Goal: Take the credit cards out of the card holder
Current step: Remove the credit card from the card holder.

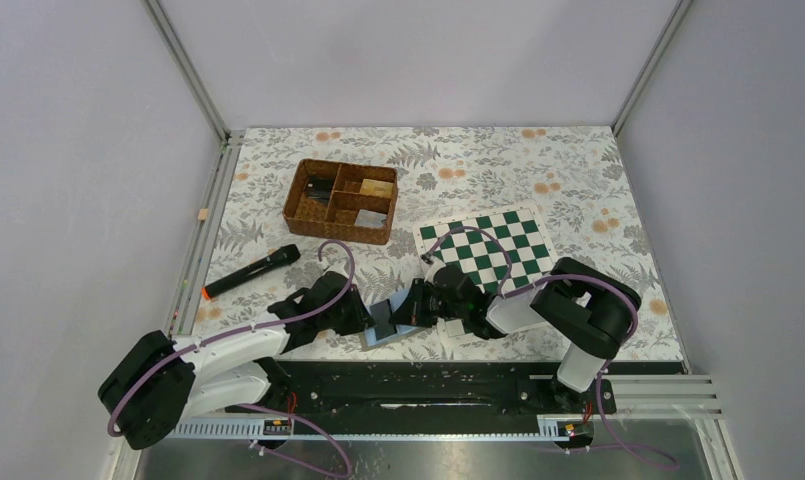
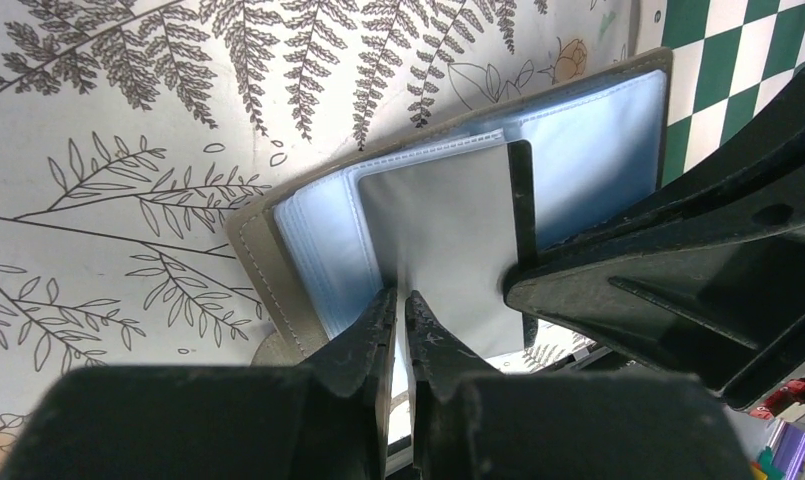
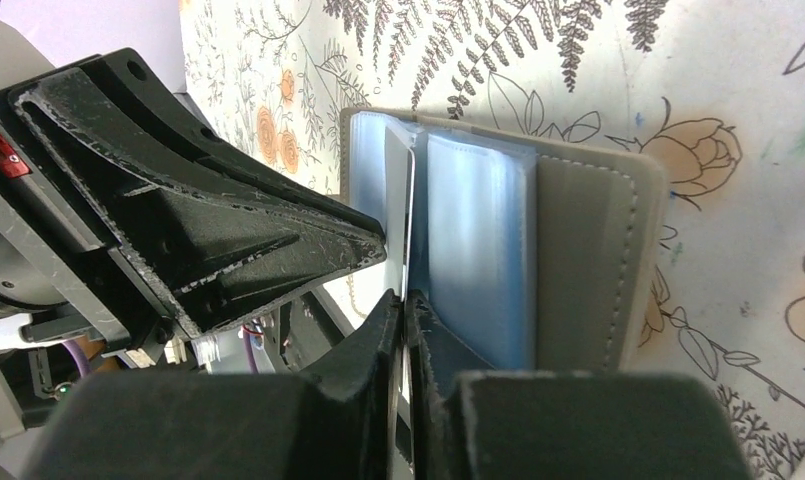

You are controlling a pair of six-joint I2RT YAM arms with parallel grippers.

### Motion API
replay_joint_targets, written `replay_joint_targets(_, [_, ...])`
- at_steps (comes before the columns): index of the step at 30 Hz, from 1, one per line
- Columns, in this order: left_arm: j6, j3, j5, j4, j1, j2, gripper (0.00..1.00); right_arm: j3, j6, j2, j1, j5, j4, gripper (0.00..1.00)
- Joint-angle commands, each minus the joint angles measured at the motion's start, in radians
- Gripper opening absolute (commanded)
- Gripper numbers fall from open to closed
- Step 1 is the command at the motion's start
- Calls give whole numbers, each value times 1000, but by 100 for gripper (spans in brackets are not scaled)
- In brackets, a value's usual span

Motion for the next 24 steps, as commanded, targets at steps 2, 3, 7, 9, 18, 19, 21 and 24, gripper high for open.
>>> replay_joint_targets(2, [19, -13, -68, -80, -2, 42, 9, -11, -19, -54, -16, -27, 42, 9])
replay_joint_targets(3, [19, -12, -67, -78, -2, 47, 9, -10, -20, -56, -17, -27, 34, 4])
replay_joint_targets(7, [22, -6, -65, -74, -3, 63, 9, -14, -14, -63, -21, -41, 56, 0])
replay_joint_targets(9, [22, -5, -65, -75, -2, 67, 9, -14, -13, -70, -22, -43, 52, 12])
replay_joint_targets(18, [23, -3, -62, -79, -3, 62, 9, -9, -23, -95, -25, -24, 2, 6])
replay_joint_targets(19, [23, -2, -62, -78, -2, 62, 9, -8, -24, -95, -25, -25, -1, 0])
replay_joint_targets(21, [21, -3, -63, -81, -2, 64, 9, -10, -25, -94, -26, -25, 2, 0])
replay_joint_targets(24, [20, -6, -69, -81, -3, 66, 10, -19, -27, -106, -27, -21, 0, 0])
